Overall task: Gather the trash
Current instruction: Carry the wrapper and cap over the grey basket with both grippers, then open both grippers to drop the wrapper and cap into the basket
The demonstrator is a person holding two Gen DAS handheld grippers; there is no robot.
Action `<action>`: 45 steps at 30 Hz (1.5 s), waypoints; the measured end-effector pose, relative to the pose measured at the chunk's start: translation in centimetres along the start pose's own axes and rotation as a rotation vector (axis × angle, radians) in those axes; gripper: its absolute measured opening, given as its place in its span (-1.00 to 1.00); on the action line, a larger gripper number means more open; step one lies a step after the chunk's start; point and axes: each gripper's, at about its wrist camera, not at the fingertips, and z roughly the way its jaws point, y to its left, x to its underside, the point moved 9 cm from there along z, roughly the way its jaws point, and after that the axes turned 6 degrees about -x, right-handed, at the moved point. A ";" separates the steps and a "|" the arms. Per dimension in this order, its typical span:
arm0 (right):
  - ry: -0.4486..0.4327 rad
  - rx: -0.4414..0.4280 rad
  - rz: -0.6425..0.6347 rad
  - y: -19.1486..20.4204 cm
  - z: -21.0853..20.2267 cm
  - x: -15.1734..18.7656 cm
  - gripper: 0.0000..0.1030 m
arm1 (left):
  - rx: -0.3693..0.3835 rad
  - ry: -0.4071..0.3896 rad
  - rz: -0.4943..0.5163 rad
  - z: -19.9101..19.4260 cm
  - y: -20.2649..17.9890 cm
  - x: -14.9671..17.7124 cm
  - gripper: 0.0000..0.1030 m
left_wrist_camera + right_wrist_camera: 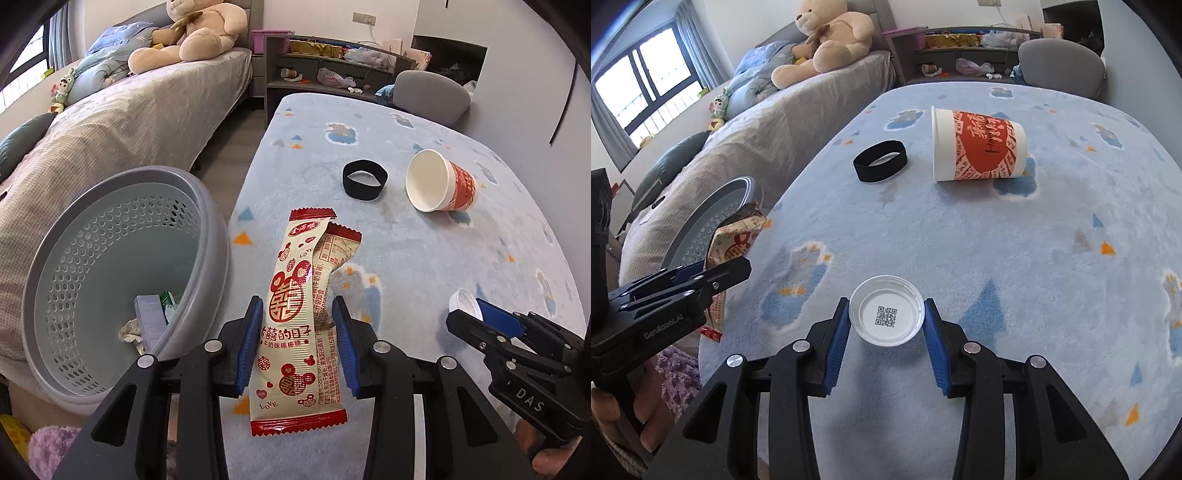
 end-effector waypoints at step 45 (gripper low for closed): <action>0.035 -0.117 -0.286 22.3 10.8 -7.5 -0.23 | -0.137 -0.065 -0.262 0.9 22.6 -0.8 -0.21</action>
